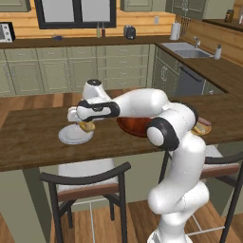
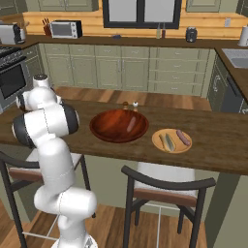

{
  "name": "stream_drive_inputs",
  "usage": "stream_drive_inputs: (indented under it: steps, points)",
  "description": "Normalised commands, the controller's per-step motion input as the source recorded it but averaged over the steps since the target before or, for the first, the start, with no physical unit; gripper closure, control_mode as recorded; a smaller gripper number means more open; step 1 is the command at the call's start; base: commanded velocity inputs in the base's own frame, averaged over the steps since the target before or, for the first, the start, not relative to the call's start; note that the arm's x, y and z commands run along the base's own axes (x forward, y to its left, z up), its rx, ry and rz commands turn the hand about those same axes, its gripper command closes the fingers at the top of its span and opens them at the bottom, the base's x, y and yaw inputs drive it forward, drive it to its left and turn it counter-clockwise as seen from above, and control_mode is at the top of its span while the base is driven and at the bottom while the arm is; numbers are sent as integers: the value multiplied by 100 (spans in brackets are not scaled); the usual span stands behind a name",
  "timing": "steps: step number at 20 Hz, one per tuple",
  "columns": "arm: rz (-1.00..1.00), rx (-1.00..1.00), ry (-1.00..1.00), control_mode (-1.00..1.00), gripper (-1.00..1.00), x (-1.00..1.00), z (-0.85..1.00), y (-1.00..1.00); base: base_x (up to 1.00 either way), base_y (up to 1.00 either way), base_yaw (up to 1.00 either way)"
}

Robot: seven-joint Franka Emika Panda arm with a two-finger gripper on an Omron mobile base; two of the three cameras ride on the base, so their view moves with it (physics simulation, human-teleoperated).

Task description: Place one bun and one sausage from the bowl on each plate.

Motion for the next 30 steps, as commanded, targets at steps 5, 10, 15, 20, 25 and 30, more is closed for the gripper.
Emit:
stream_drive_inputs:
  steps: [5,10,15,20,25,30]
  points:
    - [-10,-4,1,-100,100,46,-20,57,0,0,0]
    - [-12,-4,7,-100,100,37,-39,38,0,0,0]
    - [-11,0,6,-100,100,31,-43,15,0,0,0]
    - [-9,0,5,-100,-100,24,-52,0,0,0,0]
    - [-3,0,1,-100,-100,45,-39,-1,0,0,0]
    - [0,0,0,-100,-100,33,0,0,0,0,0]
